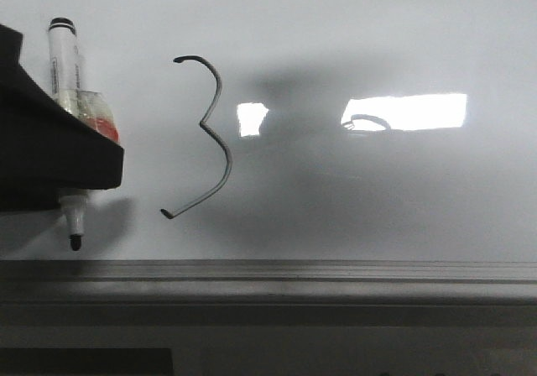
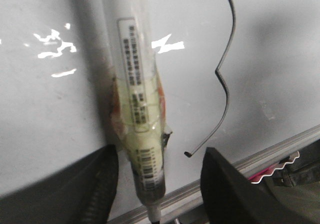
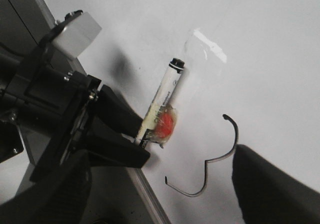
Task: Write number 3 on whiteboard
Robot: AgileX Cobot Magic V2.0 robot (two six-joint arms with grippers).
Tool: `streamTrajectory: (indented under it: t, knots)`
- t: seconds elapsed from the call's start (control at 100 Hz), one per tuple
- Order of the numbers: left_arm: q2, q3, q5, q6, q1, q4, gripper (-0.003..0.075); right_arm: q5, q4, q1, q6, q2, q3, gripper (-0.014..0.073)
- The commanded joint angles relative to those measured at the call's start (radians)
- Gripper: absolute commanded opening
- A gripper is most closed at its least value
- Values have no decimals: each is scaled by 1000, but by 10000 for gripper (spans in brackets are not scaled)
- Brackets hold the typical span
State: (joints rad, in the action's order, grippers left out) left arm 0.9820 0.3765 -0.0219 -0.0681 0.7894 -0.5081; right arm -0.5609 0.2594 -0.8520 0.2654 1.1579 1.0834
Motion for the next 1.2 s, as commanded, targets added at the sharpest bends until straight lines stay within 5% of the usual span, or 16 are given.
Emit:
streamTrajectory:
  t: [0.0, 0.08, 0.16, 0.2, 0.57, 0.919, 1.189]
  knots:
    - [-51, 8, 0, 4, -32, 34, 382, 40, -19, 11, 9, -54, 30, 451]
    - [-135, 8, -58, 4, -66, 48, 306, 39, -21, 19, 9, -94, 22, 241]
    - [-239, 8, -96, 4, -89, 93, 100, 44, -45, 32, 9, -145, 4, -78]
    - [-300, 8, -96, 4, -95, 140, -20, 53, -53, 35, 6, -175, -10, -57]
    - [-775, -42, -76, 4, -97, 517, -20, 349, -69, 37, 6, -621, -435, -54]
    - [-942, -127, -70, 4, -97, 530, -20, 418, -69, 37, 6, -1049, -817, -54]
    - [-942, -127, -70, 4, -97, 528, -20, 414, -69, 37, 6, -1097, -909, -54]
